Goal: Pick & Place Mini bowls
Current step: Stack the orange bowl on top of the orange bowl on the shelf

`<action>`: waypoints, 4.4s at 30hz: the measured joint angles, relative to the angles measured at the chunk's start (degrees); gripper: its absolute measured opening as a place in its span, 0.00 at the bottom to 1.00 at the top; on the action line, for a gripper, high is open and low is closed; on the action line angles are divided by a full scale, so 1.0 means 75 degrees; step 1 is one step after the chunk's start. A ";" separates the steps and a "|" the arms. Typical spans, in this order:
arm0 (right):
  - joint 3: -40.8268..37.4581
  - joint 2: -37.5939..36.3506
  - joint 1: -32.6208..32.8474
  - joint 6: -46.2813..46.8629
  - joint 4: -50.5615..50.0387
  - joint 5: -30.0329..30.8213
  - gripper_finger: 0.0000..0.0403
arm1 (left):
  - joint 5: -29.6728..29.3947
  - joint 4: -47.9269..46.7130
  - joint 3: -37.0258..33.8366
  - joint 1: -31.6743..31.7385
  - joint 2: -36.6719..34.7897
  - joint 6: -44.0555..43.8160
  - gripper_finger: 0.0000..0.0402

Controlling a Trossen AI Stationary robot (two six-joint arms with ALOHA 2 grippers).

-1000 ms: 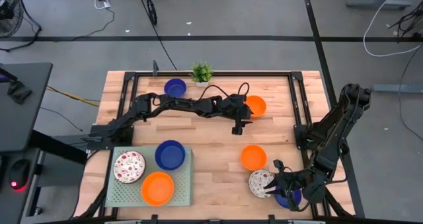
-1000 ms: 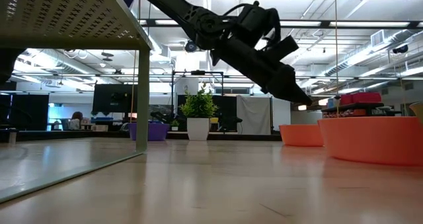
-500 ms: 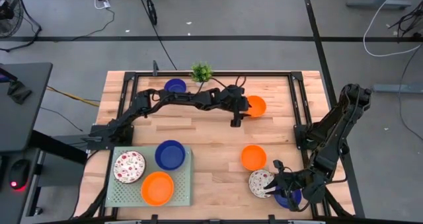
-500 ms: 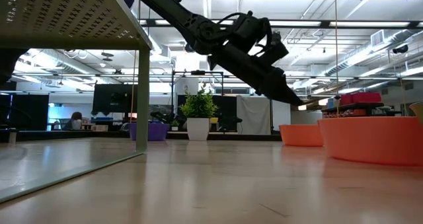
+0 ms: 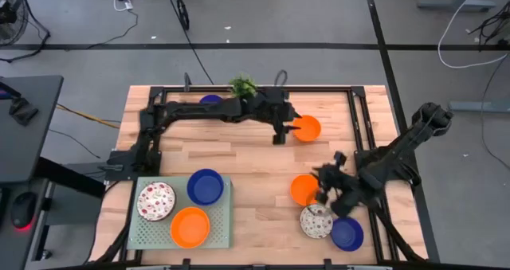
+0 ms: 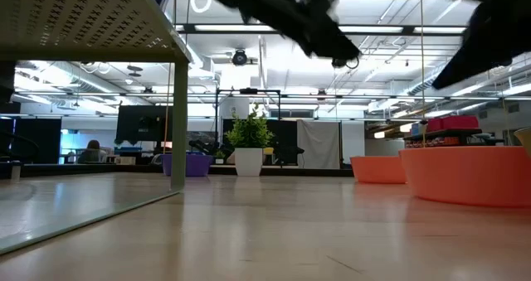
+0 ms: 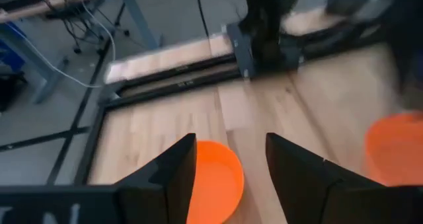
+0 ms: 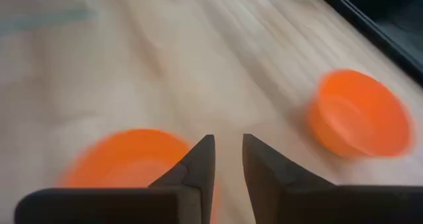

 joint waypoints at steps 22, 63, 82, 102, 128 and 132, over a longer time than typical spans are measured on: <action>-0.0114 -0.0006 -0.7328 -0.6320 0.2461 -0.5132 0.37 | 0.0139 -0.2772 -0.4625 0.1027 -0.6519 -0.1576 0.04; 0.0865 0.1737 -0.5158 -0.9018 0.4625 -0.5846 0.02 | -0.1524 0.3738 -1.0372 -0.2266 -1.0973 -0.2311 0.05; 0.1851 0.1734 -0.2915 -0.9133 0.4187 -0.7264 0.02 | -0.0618 0.6862 -0.8746 -0.2890 -0.5927 -0.0957 0.23; 0.1842 0.1265 -0.2883 -0.8917 0.4098 -0.7241 0.02 | 0.0280 0.3958 -0.6242 -0.2881 -0.3626 -0.0160 0.45; 0.1863 0.1250 -0.2930 -0.8545 0.3659 -0.6591 0.02 | -0.0002 0.3598 -0.6269 -0.2888 -0.3580 0.0302 0.45; 0.1859 0.1253 -0.2930 -0.8733 0.3919 -0.6647 0.02 | -0.0019 0.3611 -0.6269 -0.2887 -0.3580 0.0329 0.44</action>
